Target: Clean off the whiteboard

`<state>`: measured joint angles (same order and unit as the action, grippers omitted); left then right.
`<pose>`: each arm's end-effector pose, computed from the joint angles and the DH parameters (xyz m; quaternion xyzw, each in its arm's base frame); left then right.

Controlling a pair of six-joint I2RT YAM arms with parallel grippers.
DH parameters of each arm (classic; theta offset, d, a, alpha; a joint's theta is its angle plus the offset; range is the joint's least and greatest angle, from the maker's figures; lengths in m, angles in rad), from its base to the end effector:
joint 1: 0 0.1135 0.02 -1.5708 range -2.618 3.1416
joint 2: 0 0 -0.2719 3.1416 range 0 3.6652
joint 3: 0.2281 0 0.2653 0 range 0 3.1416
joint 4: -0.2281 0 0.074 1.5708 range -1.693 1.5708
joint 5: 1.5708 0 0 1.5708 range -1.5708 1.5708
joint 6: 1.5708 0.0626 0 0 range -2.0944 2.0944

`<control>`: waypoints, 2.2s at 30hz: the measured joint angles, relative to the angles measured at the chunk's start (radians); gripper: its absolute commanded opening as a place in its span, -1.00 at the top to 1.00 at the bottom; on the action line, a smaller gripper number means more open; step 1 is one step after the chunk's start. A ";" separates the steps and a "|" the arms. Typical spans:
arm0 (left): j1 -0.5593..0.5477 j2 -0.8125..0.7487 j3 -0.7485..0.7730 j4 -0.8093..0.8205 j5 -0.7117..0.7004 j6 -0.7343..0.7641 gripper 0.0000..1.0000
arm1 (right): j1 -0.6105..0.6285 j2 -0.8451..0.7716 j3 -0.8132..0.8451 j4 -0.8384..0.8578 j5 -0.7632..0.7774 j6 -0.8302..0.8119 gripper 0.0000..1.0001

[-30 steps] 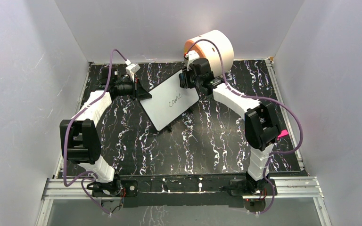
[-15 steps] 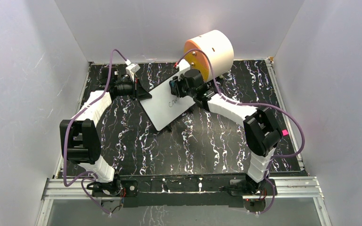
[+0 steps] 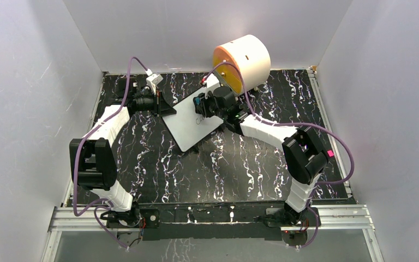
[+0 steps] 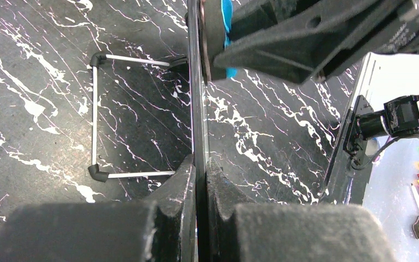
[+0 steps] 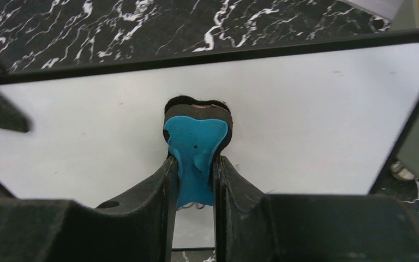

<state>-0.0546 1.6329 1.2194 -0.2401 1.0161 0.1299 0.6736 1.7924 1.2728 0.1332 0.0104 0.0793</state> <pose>0.3791 -0.0740 0.2709 0.2866 0.7602 -0.4213 0.4029 0.3602 0.2867 0.2510 -0.2402 0.7942 0.2012 0.5207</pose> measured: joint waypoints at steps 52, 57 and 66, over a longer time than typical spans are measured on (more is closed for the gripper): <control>-0.010 0.002 0.000 0.006 0.006 -0.003 1.00 | 0.190 -0.003 -0.086 0.034 0.083 0.178 0.66; -0.012 0.003 0.000 0.008 0.012 -0.006 1.00 | 0.242 -0.003 -0.114 0.008 0.128 0.162 0.67; -0.026 0.003 -0.002 0.012 0.024 0.000 1.00 | 0.281 0.000 -0.081 -0.080 0.166 0.093 0.70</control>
<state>-0.0809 1.6356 1.2175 -0.2283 1.0405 0.1301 0.9547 1.7920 1.1917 0.0528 0.1763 0.1724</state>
